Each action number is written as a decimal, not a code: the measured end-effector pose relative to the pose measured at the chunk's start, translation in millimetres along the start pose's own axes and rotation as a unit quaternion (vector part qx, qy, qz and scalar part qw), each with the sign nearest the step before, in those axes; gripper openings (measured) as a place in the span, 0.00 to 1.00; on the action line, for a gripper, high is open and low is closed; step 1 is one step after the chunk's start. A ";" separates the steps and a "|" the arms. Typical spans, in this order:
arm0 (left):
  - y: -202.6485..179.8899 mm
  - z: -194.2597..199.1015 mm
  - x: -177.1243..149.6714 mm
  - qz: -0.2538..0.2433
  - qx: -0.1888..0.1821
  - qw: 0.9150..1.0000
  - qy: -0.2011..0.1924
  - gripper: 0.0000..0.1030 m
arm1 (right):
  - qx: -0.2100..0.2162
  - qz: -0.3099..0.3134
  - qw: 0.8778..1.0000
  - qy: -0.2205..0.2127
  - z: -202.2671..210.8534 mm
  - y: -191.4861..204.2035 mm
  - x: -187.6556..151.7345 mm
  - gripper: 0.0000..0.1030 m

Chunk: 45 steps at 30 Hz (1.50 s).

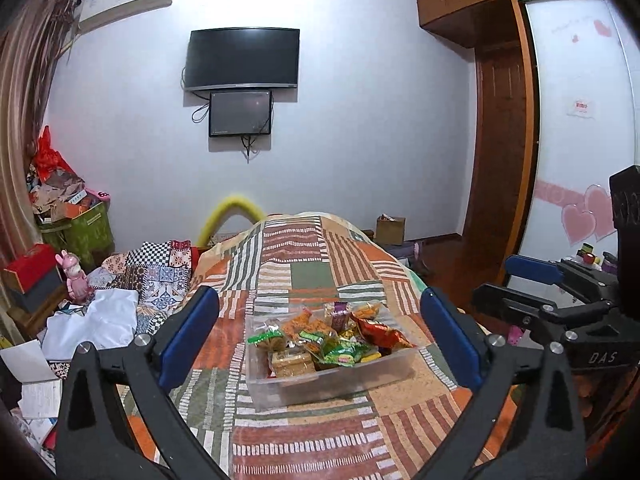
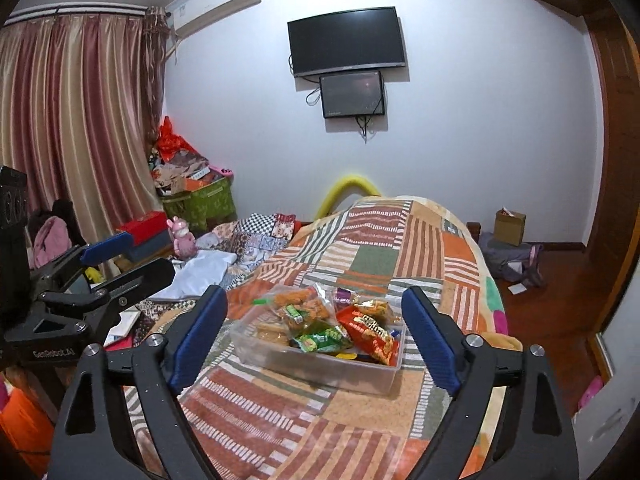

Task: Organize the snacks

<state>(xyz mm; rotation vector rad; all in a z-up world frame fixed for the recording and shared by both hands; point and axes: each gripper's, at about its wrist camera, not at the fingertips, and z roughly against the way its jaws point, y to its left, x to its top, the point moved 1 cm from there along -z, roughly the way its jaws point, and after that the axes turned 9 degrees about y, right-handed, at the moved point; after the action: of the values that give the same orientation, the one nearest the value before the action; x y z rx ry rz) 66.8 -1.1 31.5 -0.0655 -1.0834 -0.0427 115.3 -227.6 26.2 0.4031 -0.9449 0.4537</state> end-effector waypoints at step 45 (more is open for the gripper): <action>2.7 2.1 -19.1 0.021 -0.013 1.000 0.015 1.00 | -0.001 -0.004 1.000 -0.009 8.7 8.3 -16.7 0.95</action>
<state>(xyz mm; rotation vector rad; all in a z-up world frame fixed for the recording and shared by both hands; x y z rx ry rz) 56.2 1.7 15.5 -0.1094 -1.0514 -0.0202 96.5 -228.3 17.8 0.4088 -0.9619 0.4425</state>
